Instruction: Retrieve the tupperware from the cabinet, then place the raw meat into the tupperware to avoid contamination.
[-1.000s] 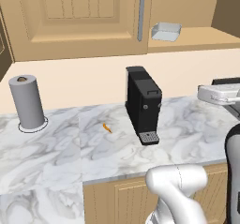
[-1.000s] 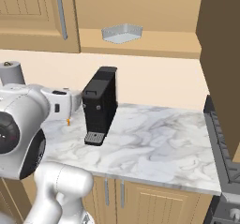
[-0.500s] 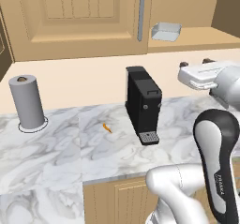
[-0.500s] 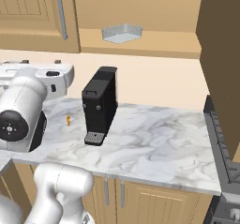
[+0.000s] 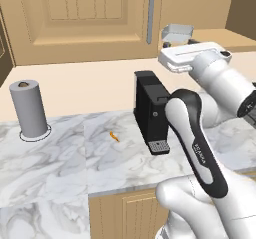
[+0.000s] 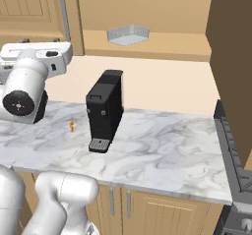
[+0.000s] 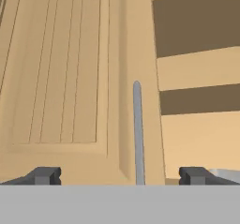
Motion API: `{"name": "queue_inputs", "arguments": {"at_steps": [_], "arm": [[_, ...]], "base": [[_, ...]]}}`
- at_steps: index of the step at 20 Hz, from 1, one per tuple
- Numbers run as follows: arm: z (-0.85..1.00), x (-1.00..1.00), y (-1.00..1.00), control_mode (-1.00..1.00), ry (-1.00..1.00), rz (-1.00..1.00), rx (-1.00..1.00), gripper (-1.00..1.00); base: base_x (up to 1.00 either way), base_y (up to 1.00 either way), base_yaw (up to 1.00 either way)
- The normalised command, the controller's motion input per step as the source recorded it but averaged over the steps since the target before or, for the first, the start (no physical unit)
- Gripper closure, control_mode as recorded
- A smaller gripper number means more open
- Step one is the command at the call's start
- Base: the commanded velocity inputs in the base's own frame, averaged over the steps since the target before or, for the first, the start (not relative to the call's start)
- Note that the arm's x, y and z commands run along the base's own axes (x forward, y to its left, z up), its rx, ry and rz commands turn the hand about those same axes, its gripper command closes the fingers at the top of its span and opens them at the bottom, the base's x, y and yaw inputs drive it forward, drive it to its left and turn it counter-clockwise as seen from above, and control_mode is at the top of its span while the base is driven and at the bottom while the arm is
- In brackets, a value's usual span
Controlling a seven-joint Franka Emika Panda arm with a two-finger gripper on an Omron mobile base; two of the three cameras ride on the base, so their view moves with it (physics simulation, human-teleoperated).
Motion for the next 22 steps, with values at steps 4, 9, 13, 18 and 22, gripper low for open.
{"name": "queue_inputs", "arguments": {"at_steps": [4, 9, 13, 18, 22], "arm": [[0.45, 0.70, 0.23, -1.00, 0.00, 0.00, 0.00, -1.00], [0.41, 0.67, 0.20, -1.00, 0.00, 0.00, 0.00, -1.00], [0.34, 0.76, 0.09, -1.00, 0.01, -0.01, 0.00, -1.00], [0.24, 0.56, -0.05, -1.00, 0.08, -0.11, 0.00, -1.00], [0.08, 0.41, -0.10, -1.00, 0.13, -0.12, -0.02, -1.00]], "base": [[0.00, 0.00, 0.00], [0.00, 0.00, 0.00], [0.00, 0.00, 0.00], [0.00, 0.00, 0.00], [0.00, 0.00, 0.00]]}}
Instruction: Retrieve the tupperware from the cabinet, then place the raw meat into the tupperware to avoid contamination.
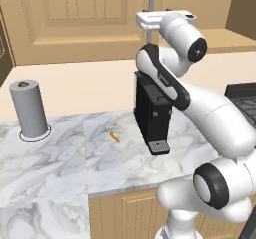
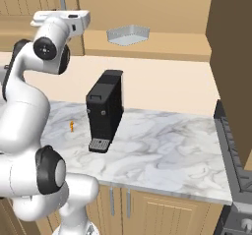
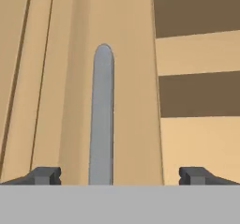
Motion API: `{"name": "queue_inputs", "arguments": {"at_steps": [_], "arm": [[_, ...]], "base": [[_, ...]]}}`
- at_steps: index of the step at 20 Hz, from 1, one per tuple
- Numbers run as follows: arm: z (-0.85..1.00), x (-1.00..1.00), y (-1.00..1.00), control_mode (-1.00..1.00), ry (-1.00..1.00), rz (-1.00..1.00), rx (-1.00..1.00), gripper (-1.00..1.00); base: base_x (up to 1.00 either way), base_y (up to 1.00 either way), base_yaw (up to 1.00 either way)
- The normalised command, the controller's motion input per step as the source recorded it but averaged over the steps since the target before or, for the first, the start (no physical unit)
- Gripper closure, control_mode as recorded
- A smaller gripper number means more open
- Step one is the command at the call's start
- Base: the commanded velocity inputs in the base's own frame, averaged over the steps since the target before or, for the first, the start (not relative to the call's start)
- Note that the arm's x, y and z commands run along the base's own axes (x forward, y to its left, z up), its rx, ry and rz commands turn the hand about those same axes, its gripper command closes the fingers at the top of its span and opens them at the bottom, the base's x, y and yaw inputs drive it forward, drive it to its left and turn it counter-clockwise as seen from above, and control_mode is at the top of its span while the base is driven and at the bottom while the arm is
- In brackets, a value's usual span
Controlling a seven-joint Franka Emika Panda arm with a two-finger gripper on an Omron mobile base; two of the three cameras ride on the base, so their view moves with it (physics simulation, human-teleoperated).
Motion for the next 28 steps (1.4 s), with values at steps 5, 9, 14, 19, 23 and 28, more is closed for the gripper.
{"name": "queue_inputs", "arguments": {"at_steps": [5, 9, 14, 19, 23, 28], "arm": [[-0.07, 0.71, 0.11, -1.00, 0.12, -0.01, -0.02, -1.00], [-0.17, 0.81, 0.22, -1.00, 0.09, 0.00, 0.00, -1.00], [-0.28, 0.85, 0.10, -1.00, 0.09, 0.00, 0.00, -1.00], [-0.30, 0.61, 0.00, -1.00, 0.03, 0.00, 0.00, 1.00], [-0.04, 0.05, 0.00, -1.00, -0.02, 0.00, 0.00, 1.00], [0.00, -0.01, 0.00, -1.00, 0.00, 0.00, 0.00, 1.00]], "base": [[0.00, 0.00, 0.00], [0.00, 0.00, 0.00], [0.00, 0.00, 0.00], [0.00, 0.00, 0.00], [0.00, 0.00, 0.00], [0.00, 0.00, 0.00]]}}
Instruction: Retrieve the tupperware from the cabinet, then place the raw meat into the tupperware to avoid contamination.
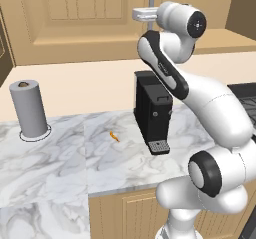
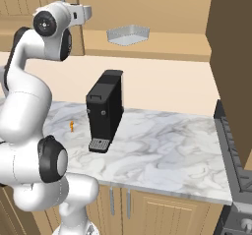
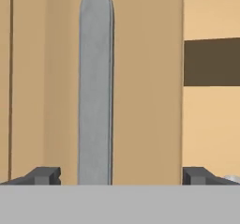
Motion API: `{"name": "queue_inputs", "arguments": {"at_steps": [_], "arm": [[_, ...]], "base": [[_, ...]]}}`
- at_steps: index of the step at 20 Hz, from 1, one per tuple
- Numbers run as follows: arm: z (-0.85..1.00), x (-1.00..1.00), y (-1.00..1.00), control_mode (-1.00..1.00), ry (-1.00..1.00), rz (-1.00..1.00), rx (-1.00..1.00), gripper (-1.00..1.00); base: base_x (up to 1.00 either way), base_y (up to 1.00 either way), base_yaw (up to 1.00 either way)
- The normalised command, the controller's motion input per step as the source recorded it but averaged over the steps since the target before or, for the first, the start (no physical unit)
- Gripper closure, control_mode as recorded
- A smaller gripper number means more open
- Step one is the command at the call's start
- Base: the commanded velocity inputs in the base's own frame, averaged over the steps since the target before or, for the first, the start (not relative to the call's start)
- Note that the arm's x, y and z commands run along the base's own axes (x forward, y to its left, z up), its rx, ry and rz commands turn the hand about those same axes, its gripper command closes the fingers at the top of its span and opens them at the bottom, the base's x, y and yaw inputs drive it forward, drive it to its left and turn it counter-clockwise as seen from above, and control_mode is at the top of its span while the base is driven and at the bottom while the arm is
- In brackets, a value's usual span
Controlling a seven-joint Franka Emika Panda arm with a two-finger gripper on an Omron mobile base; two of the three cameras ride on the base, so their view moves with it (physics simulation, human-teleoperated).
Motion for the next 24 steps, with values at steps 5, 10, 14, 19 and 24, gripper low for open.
{"name": "queue_inputs", "arguments": {"at_steps": [5, 10, 14, 19, 24], "arm": [[0.01, -0.17, 0.06, -1.00, 0.00, 0.00, 0.00, 1.00], [0.13, -0.31, 0.18, -1.00, -0.05, -0.04, 0.00, 1.00], [0.18, -0.40, 0.35, -1.00, -0.05, -0.06, -0.03, 1.00], [0.15, -0.50, 0.54, -1.00, -0.01, -0.07, -0.06, 1.00], [0.18, -0.51, 0.59, -1.00, 0.02, -0.06, -0.07, 1.00]], "base": [[0.00, 0.00, 0.00], [0.00, 0.00, 0.00], [0.00, 0.00, 0.00], [0.00, 0.00, 0.00], [0.00, 0.00, 0.00]]}}
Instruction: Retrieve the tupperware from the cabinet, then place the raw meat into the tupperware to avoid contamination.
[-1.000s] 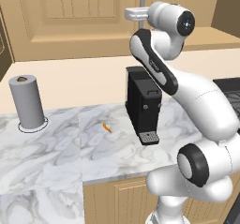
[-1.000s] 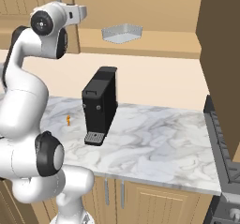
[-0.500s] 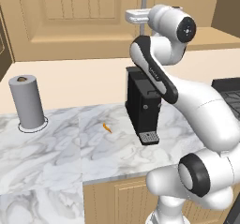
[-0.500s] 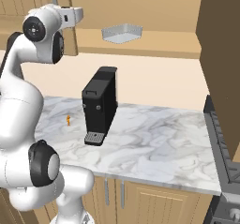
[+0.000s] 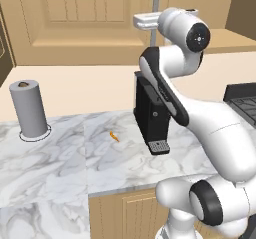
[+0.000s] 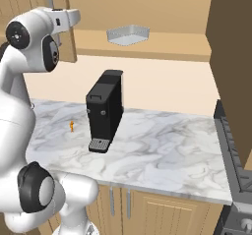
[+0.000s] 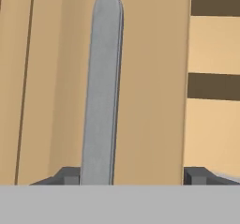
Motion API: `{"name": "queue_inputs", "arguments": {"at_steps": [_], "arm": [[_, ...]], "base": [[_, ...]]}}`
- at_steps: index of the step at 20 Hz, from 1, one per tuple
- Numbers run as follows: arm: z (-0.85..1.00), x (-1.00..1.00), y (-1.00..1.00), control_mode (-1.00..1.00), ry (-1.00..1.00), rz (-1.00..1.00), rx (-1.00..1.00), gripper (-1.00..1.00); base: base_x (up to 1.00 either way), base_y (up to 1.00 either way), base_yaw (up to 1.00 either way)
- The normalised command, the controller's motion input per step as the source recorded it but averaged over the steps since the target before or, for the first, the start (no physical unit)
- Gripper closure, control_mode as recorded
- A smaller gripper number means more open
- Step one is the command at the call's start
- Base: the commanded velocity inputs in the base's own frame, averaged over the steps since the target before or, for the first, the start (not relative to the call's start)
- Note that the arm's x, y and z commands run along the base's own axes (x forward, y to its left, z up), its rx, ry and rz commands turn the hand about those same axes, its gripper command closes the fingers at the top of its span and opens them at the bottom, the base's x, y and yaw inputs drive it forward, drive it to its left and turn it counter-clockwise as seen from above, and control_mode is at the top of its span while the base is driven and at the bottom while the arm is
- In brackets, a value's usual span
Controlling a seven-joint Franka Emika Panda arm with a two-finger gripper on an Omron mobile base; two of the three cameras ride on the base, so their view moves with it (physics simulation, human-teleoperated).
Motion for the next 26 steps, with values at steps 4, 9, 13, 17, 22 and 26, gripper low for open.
{"name": "queue_inputs", "arguments": {"at_steps": [4, 9, 13, 17, 22, 26], "arm": [[0.18, -0.51, 0.67, -1.00, 0.05, -0.06, -0.09, 1.00], [0.11, -0.55, 0.80, -1.00, 0.06, -0.04, -0.12, 1.00], [0.03, -0.61, 0.89, -1.00, 0.05, -0.02, -0.13, 1.00], [0.00, -0.64, 0.94, -1.00, 0.05, -0.02, -0.14, 1.00], [0.00, -0.64, 0.95, -1.00, 0.05, -0.02, -0.13, 1.00], [0.00, -0.64, 0.95, -1.00, 0.06, -0.02, -0.13, 1.00]], "base": [[0.00, 0.00, 0.00], [0.00, 0.00, 0.00], [0.00, 0.00, 0.00], [0.00, 0.00, 0.00], [0.00, 0.00, 0.00], [0.00, 0.00, 0.00]]}}
